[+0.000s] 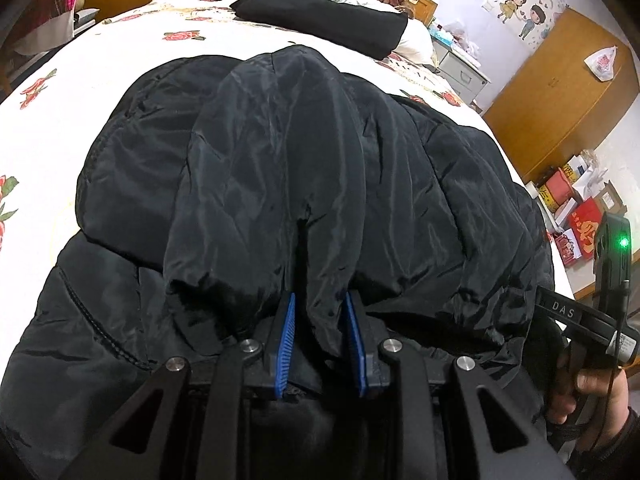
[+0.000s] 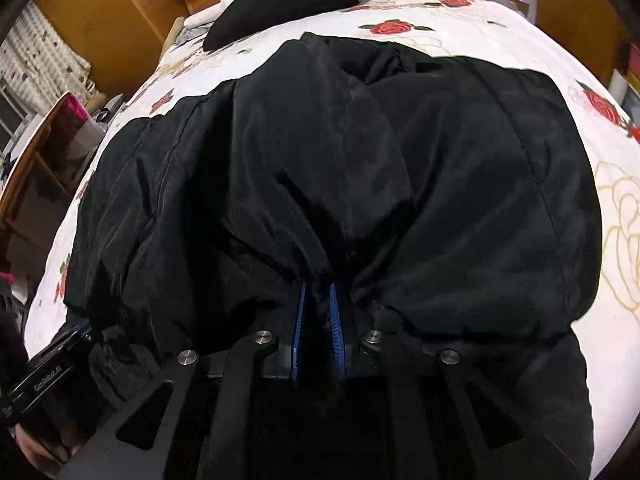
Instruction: Fold large clothes
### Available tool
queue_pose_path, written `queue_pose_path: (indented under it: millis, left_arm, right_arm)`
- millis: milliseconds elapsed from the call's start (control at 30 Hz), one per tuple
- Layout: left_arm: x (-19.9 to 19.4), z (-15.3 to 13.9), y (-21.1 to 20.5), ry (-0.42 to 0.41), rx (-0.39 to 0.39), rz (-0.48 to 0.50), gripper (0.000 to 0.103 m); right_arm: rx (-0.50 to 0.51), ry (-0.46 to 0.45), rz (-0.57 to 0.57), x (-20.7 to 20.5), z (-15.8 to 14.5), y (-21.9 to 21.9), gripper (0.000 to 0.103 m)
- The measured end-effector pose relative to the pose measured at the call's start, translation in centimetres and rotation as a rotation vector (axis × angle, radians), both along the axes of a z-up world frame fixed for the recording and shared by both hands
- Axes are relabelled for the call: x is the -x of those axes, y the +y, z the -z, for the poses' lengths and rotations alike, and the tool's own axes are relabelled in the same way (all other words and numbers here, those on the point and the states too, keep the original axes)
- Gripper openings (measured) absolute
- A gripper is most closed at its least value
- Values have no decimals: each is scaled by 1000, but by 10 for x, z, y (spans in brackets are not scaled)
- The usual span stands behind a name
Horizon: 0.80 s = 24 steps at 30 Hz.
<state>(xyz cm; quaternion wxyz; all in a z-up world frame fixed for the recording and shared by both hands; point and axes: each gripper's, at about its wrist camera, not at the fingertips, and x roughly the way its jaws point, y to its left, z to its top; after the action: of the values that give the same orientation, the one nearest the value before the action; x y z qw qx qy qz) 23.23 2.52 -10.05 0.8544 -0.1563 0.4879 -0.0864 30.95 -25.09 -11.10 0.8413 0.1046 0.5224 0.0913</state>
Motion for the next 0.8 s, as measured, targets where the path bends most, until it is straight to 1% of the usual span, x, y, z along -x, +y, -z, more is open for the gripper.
queue_pose_path:
  millis: [67, 100, 133, 233, 267, 300, 367, 400, 433, 500, 600, 633, 700, 733, 800]
  left_arm:
    - [1, -8, 0, 10, -1, 8, 28]
    - [3, -14, 2, 12, 3, 9, 28]
    - [5, -21, 3, 7, 14, 8, 29]
    - [16, -41, 11, -30, 29, 6, 29]
    - [19, -48, 13, -48, 28, 7, 29]
    - [20, -55, 15, -68, 25, 6, 29]
    - [17, -66, 19, -99, 25, -9, 29]
    - [13, -70, 21, -114, 21, -19, 29]
    - [9, -71, 23, -122, 11, -30, 29]
    - [-1, -59, 25, -101, -10, -41, 29]
    - [-4, -20, 24, -2, -21, -35, 29]
    - [-2, -7, 23, 12, -24, -24, 28]
    - [3, 3, 21, -1, -24, -20, 28]
    - [2, 3, 20, -1, -23, -25, 28]
    - [-1, 3, 19, 9, -27, -32, 27]
  right_arm:
    - [-11, 23, 7, -1, -5, -4, 12]
    - [-13, 29, 12, 0, -10, -5, 14]
    - [-14, 24, 15, 5, -17, -7, 15]
    - [-38, -54, 15, 21, -51, -7, 15]
    - [-53, -99, 2, 27, -67, -3, 15]
    - [-62, -128, -13, 30, -75, 1, 15]
    - [-85, -183, -84, 34, -92, 19, 15]
    - [-86, -185, -116, 34, -94, 28, 15]
    - [-85, -178, -146, 32, -91, 36, 15]
    - [-55, -122, -173, 27, -68, 46, 15]
    - [15, 21, -144, 20, -16, 43, 14]
    - [5, 41, -134, 20, 0, 37, 12]
    - [-84, 50, -105, 19, 13, 25, 11]
    - [-102, 55, -97, 18, 13, 23, 11]
    - [-84, 61, -109, 14, 12, 26, 11]
